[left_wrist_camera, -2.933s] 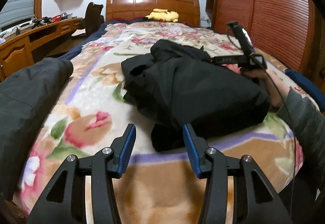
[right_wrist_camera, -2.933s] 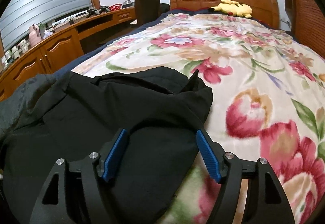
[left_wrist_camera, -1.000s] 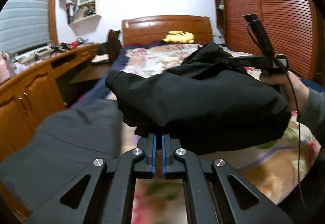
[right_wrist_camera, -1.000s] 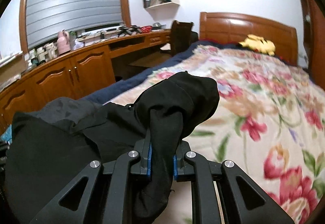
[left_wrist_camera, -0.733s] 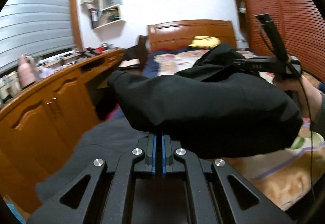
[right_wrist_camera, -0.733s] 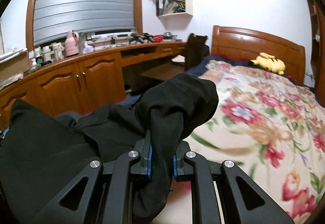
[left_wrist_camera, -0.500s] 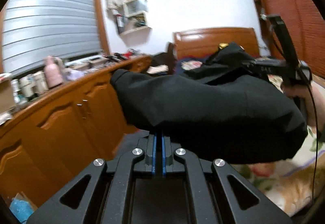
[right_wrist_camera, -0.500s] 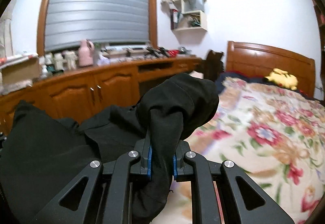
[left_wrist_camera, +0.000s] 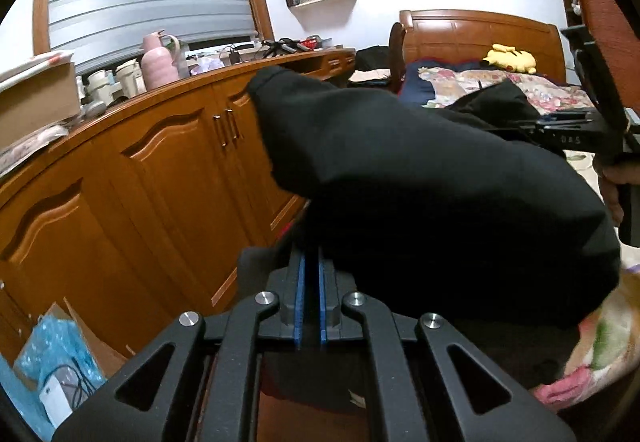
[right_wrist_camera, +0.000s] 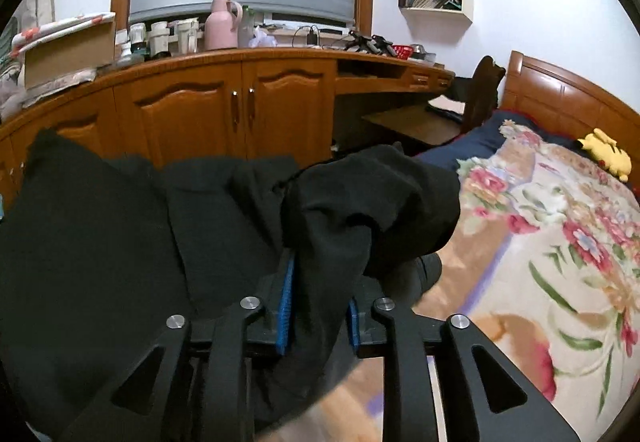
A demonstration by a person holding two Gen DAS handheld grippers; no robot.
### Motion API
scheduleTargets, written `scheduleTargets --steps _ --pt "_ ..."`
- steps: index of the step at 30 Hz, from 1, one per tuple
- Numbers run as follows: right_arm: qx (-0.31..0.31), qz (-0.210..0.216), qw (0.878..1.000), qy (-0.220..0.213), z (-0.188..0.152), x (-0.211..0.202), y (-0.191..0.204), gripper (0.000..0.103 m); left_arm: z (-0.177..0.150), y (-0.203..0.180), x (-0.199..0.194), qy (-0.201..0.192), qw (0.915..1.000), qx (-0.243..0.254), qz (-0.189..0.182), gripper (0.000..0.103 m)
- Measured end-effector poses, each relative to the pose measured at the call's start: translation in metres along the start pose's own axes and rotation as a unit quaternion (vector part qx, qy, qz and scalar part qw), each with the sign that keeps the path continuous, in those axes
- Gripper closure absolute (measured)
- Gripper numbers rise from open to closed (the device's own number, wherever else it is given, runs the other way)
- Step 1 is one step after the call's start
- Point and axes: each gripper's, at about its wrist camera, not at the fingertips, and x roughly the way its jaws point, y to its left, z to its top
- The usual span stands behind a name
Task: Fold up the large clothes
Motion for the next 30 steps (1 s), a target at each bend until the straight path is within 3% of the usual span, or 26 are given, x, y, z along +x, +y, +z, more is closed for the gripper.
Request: scheduleTargets --steps 4,11,19,26,30 --pt "0.013 0.02 0.999 0.029 0.004 -0.006 -0.011 0.062 0.008 0.003 -0.01 -0.003 0.9997 -0.02 -0.017 0.079" --pt "0.013 0.023 0.999 0.021 0.006 -0.057 -0.003 0.043 0.025 -0.009 -0.051 -0.041 0.9979 -0.028 -0.042 0.019" --pt "0.018 0.018 1.0 0.014 -0.026 -0.114 -0.005 0.038 0.058 -0.031 -0.06 -0.062 0.9965 -0.021 -0.053 0.019" --pt "0.022 0.014 1.0 0.011 -0.042 -0.146 -0.003 0.037 0.074 -0.051 -0.027 -0.035 0.9973 -0.006 -0.063 0.019" --pt "0.02 0.008 1.0 0.005 -0.051 -0.162 -0.006 0.037 0.071 -0.051 0.004 0.014 0.9979 -0.015 -0.061 0.019"
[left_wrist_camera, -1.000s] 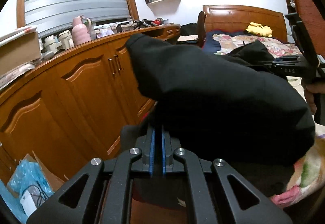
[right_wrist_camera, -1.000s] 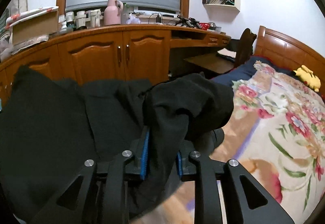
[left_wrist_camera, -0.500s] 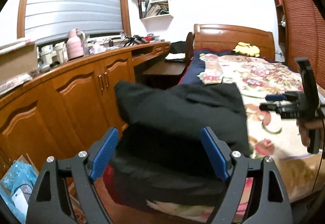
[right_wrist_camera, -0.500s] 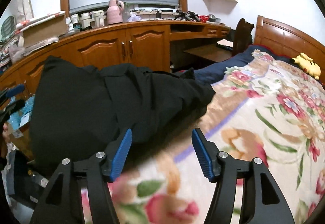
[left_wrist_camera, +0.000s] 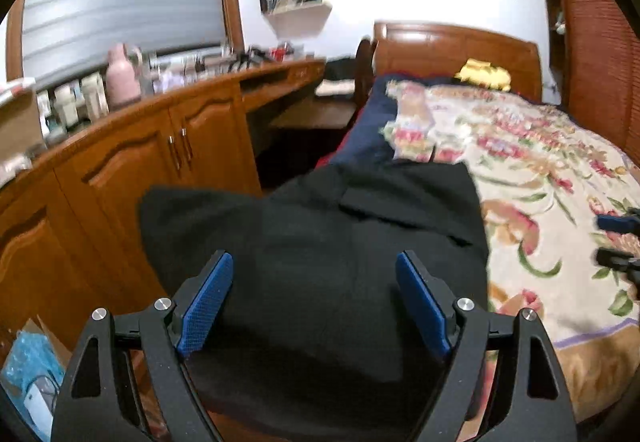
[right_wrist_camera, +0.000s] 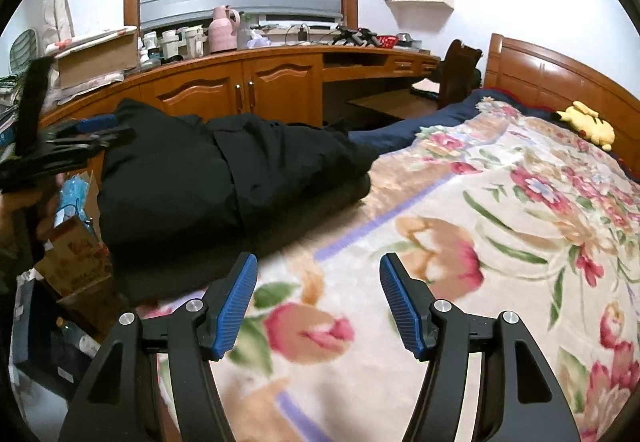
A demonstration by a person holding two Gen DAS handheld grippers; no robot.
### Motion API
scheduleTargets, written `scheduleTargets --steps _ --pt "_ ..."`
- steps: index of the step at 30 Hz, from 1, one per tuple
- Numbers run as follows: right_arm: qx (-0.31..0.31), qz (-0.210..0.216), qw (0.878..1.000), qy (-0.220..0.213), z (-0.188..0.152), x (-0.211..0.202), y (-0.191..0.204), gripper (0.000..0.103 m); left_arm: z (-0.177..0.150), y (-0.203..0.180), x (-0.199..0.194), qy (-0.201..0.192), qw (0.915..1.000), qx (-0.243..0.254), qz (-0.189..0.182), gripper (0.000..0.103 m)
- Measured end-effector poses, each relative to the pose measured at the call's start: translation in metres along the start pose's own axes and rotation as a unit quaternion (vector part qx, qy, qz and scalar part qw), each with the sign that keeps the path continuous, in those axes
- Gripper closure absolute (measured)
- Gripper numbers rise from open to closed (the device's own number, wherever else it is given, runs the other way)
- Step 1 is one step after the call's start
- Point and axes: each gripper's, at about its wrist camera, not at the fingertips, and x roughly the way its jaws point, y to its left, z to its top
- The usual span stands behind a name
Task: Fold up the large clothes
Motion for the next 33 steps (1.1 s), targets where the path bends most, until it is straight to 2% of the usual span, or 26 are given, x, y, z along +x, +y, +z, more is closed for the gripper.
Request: scheduleTargets --steps 3,5,8,14,16,18,19,25,33 --pt "0.002 -0.004 1.0 -0.005 -0.008 -0.012 -0.003 0.037 -0.012 0.007 0.02 0.032 0.9994 -0.01 0.011 0.019" --pt "0.004 -0.007 1.0 -0.005 -0.011 -0.018 -0.004 0.037 -0.021 0.011 0.027 0.037 0.999 -0.02 0.013 0.019" --pt "0.011 -0.01 1.0 -0.008 -0.018 -0.029 -0.007 0.037 -0.025 0.009 0.027 0.028 0.999 -0.032 0.012 0.019" --pt "0.03 -0.023 0.999 -0.009 -0.037 -0.048 -0.014 0.037 -0.019 -0.008 0.013 0.011 0.9991 -0.026 0.032 0.019" --pt "0.037 -0.029 0.999 -0.011 -0.042 -0.056 -0.018 0.037 -0.017 -0.016 0.006 -0.003 0.9991 -0.02 0.036 0.014" --pt "0.047 -0.034 0.998 -0.012 -0.049 -0.063 -0.023 0.037 -0.015 -0.029 -0.005 -0.023 0.9991 -0.009 0.035 0.001" --pt "0.052 -0.037 0.998 -0.011 -0.052 -0.066 -0.024 0.037 -0.014 -0.035 -0.01 -0.03 0.999 -0.004 0.033 0.0" --pt "0.067 -0.067 0.995 -0.014 -0.065 -0.09 -0.034 0.037 -0.007 -0.086 -0.036 -0.054 0.9983 0.007 -0.021 0.0" --pt "0.087 -0.101 0.991 -0.017 -0.086 -0.123 -0.046 0.037 -0.009 -0.177 -0.048 -0.063 0.9922 0.029 -0.103 0.0"
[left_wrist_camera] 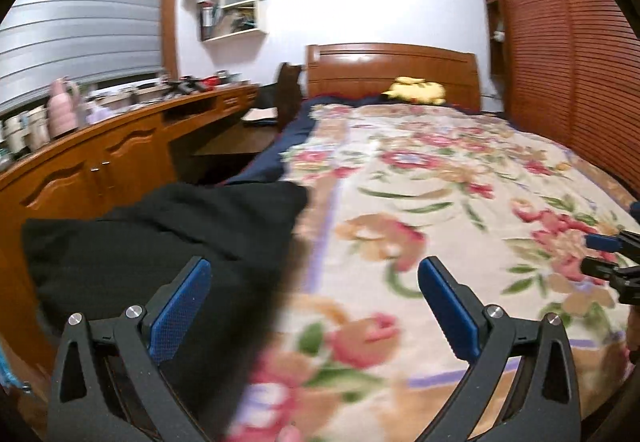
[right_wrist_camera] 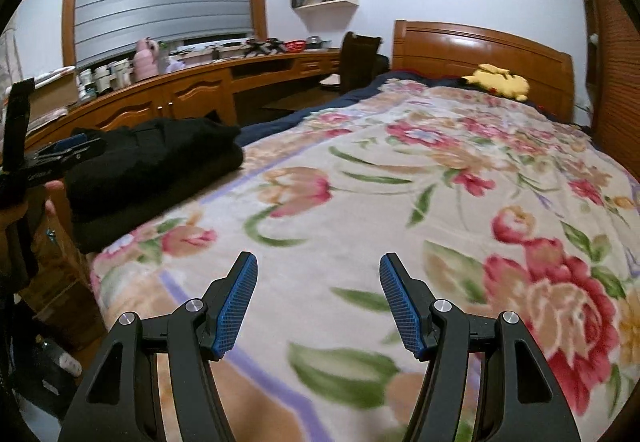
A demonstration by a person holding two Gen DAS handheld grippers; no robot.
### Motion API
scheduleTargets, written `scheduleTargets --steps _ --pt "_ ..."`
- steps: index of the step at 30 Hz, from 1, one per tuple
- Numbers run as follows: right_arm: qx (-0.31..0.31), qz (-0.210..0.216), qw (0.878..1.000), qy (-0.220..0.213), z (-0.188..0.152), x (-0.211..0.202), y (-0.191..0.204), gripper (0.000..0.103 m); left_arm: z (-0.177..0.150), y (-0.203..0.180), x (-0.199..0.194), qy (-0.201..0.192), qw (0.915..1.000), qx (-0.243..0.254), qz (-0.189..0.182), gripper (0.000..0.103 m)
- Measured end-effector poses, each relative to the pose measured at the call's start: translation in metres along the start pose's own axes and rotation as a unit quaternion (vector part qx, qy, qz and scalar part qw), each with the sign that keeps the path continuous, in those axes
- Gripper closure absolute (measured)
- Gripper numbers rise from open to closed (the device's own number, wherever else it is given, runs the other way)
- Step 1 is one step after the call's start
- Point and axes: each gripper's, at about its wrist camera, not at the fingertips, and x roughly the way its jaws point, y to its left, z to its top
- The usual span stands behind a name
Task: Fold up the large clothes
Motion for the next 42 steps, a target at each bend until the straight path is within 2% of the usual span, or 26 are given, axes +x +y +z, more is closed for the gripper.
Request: scheduleTargets --steps 4,7,13,25,31,36,42 --pt "0.012 -0.017 1.0 -0.001 -0.011 -0.015 -0.011 0.037 0.0 -0.04 0.007 0.003 0.999 -0.002 -0.045 0.0" --pt "0.02 -0.029 0.999 -0.001 -0.018 -0.023 -0.018 0.031 -0.002 -0.075 0.013 0.004 0.9977 0.009 -0.067 0.0" --pt "0.041 -0.069 0.997 -0.002 -0.032 -0.041 -0.032 0.02 -0.008 -0.125 0.025 0.015 0.9952 0.022 -0.094 0.0" --pt "0.08 -0.149 0.985 -0.023 -0.049 -0.08 -0.065 0.02 -0.015 -0.209 0.043 0.032 0.9903 0.035 -0.131 0.0" --pt "0.096 -0.167 0.981 -0.037 -0.056 -0.1 -0.074 0.02 -0.011 -0.238 0.038 0.019 0.9856 0.025 -0.166 0.0" --pt "0.107 -0.173 0.977 -0.056 -0.059 -0.119 -0.077 0.02 -0.01 -0.257 0.029 0.006 0.9851 0.036 -0.168 0.0" --pt "0.119 -0.165 0.976 -0.073 -0.069 -0.134 -0.076 0.02 -0.013 -0.254 0.02 -0.004 0.9851 0.033 -0.169 0.0"
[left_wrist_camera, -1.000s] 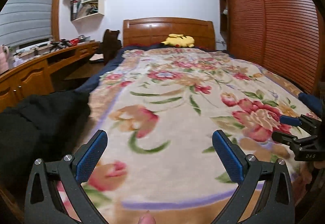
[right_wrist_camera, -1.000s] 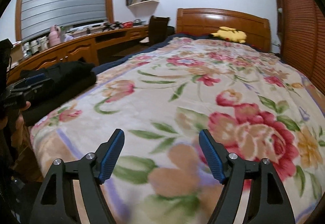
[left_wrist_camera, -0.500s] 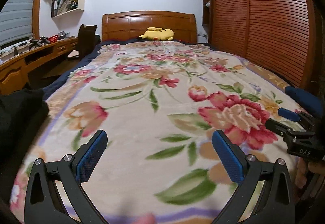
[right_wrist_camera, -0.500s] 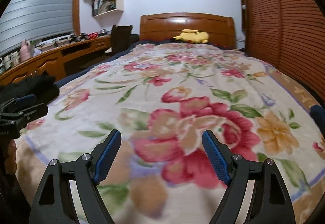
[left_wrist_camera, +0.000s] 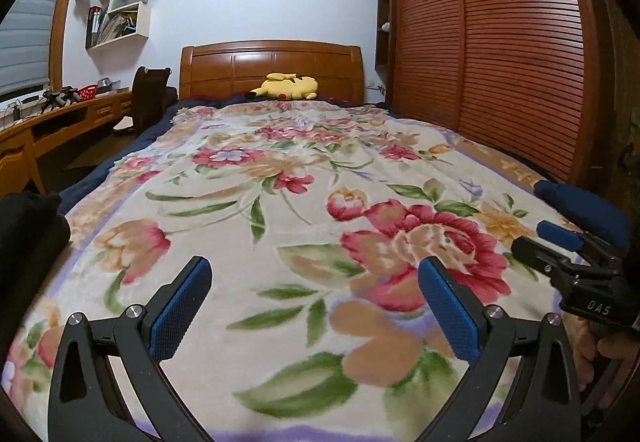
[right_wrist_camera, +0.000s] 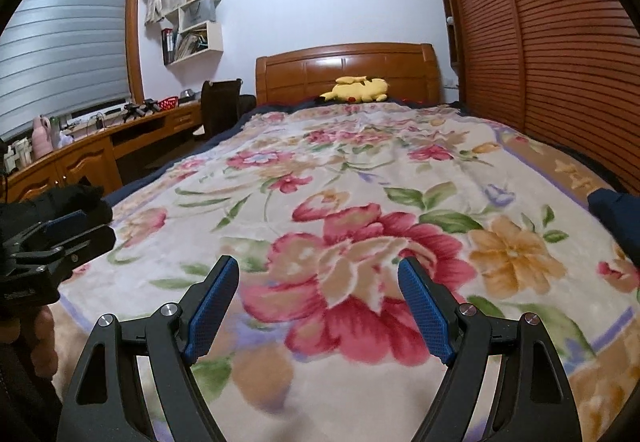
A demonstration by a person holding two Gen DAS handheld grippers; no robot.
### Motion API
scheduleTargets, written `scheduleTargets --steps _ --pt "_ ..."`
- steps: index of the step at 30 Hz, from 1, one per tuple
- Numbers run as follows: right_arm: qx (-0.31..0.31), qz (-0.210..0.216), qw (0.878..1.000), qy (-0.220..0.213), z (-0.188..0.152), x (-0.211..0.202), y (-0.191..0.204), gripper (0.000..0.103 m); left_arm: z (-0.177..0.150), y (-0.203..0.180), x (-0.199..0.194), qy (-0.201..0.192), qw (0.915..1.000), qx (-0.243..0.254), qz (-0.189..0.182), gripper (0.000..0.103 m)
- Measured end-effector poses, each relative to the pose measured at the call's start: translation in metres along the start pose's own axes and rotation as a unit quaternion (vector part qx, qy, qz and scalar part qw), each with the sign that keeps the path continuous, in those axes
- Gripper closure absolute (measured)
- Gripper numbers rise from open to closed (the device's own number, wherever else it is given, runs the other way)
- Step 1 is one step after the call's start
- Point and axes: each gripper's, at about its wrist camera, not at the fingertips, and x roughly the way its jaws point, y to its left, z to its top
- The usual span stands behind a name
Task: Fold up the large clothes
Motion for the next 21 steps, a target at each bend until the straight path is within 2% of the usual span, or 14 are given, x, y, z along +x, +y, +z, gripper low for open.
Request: scheduleTargets --steps 5,21 --pt "0.0 -0.002 1.0 -0.01 -0.009 -0.012 0.0 0.02 -0.008 0.009 -0.006 0.001 1.0 -0.004 0.001 0.0" --pt "-0.021 -0.01 0.999 -0.023 -0.012 -0.007 0.001 0.02 -0.015 0.015 -0.011 -0.003 0.9998 0.005 0.018 0.0"
